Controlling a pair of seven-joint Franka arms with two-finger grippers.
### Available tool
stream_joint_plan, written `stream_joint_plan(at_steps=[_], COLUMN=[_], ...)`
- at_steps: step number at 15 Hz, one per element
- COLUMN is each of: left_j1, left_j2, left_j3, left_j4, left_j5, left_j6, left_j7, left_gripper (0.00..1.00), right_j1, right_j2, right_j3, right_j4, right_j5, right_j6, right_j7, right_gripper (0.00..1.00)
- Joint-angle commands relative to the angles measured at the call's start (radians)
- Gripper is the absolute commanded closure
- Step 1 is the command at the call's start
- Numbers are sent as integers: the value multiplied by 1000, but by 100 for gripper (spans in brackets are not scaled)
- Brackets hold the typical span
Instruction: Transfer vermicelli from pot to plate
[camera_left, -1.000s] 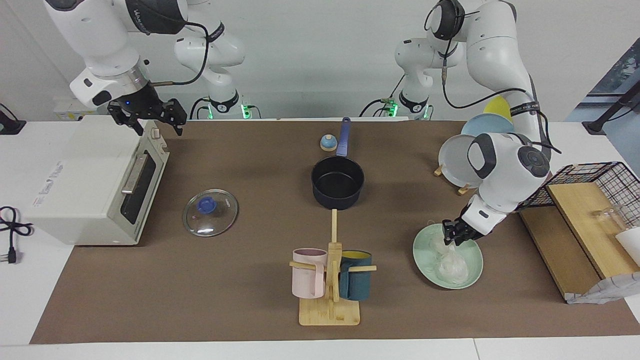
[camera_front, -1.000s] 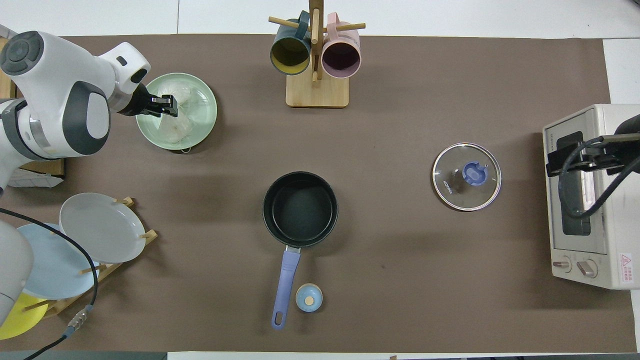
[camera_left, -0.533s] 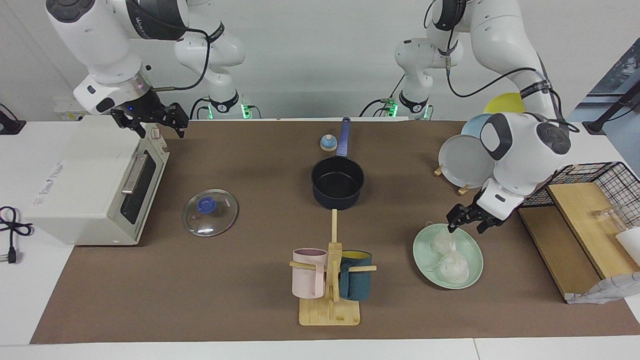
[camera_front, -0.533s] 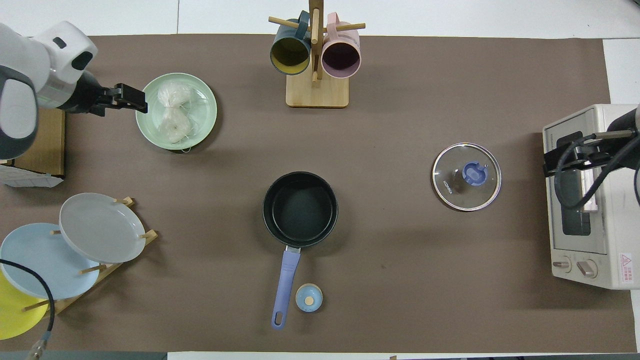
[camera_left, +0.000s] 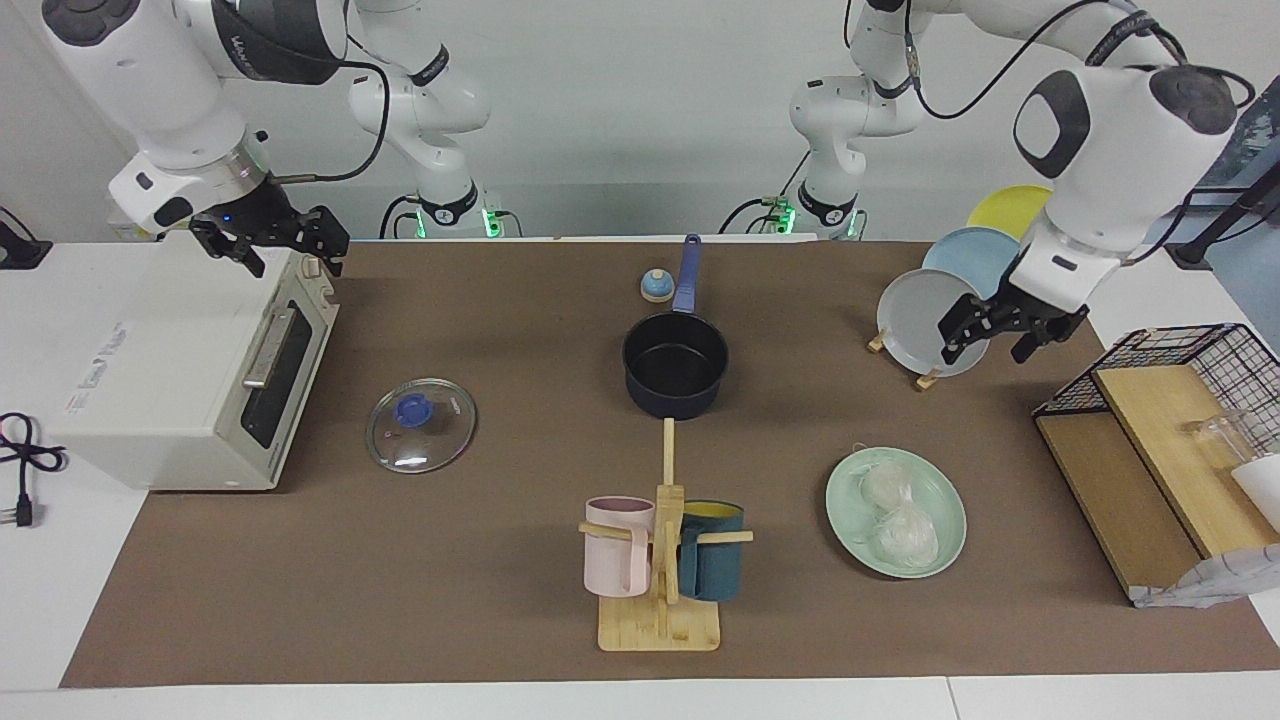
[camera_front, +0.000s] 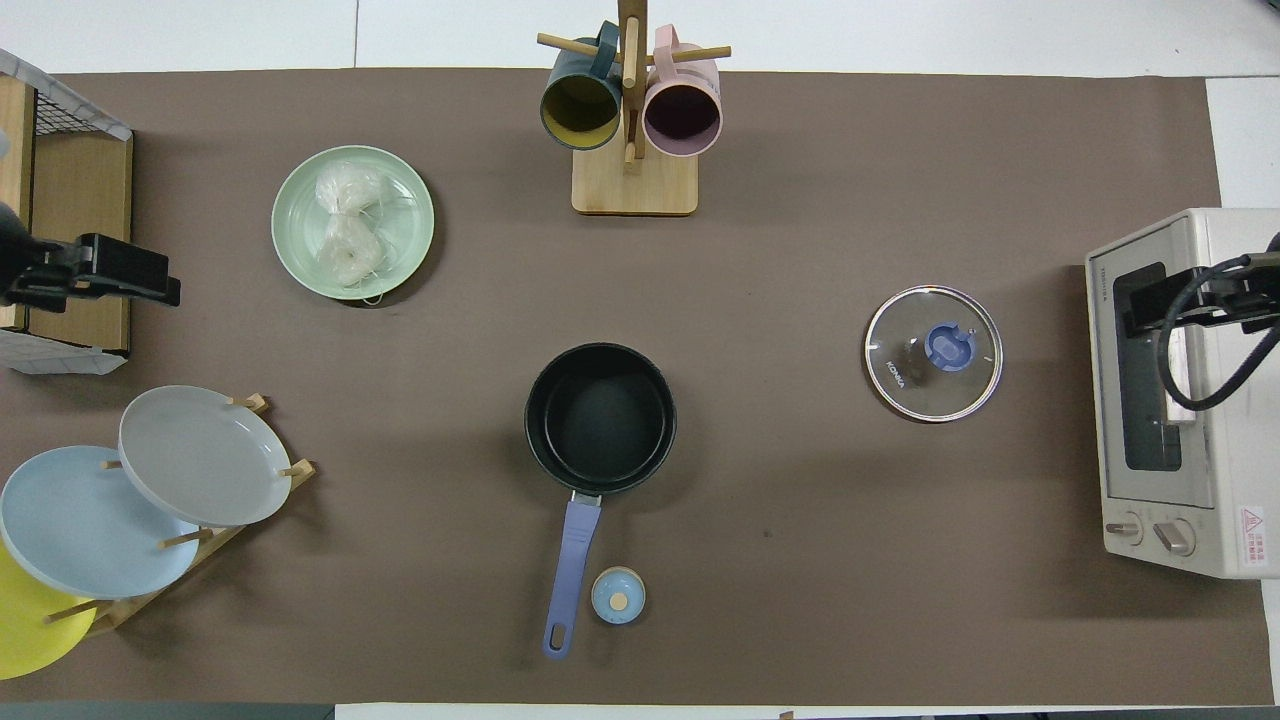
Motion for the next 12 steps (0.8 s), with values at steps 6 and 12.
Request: stream_joint_plan(at_steps=[6, 12], left_j1=[-16, -17], left_j2=[-63, -62], left_j3=[2, -2], left_j4=[-98, -92], left_j5=[28, 28], left_j6=[-25, -31], left_j7=[-34, -22], left_gripper=[0, 0], right_j1=[-8, -5], right_j2=[-8, -19], right_j3=[30, 30], right_j4=[3, -3], right_j5=[14, 14], right_j6=[18, 1], right_j7=[-33, -29], right_gripper=[0, 0])
